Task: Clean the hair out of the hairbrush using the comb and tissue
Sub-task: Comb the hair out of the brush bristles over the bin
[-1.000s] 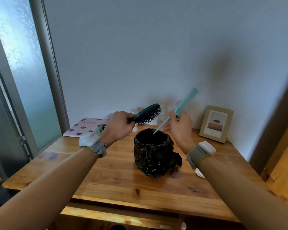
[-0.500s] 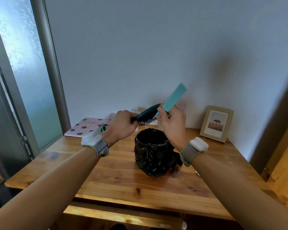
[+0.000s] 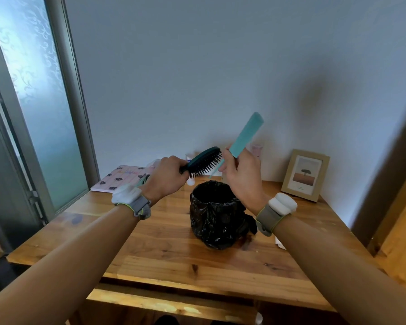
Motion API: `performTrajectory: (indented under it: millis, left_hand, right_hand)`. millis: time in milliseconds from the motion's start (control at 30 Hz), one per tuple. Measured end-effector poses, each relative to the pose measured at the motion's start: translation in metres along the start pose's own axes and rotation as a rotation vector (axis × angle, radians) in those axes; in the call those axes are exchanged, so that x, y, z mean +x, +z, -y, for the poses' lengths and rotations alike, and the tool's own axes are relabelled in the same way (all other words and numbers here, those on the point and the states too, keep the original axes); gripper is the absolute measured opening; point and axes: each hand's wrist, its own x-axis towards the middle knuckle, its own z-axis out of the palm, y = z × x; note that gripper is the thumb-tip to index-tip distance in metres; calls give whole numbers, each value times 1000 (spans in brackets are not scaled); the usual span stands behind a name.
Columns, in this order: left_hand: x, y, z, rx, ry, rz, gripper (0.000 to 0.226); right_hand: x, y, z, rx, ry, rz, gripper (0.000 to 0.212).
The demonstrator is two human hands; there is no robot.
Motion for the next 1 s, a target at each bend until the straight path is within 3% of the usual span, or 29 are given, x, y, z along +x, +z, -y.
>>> performTrajectory:
  millis: [133,333,533,1000]
  left_hand:
    - [1,1,-2,20,-8,8,17]
    - [2,-3,-12,-8,19,-6,33]
    - [6,-3,-12,21,8,9,22]
    - [2,8,-4,8,-20,11,17]
  right_hand:
    - [2,6,13,177,-93,-29,15]
    - [1,16,10,-43,-174,172,15]
    - [-2,16,2,-124,-182,230,17]
    - [6,6,-44,-209,289,421,20]
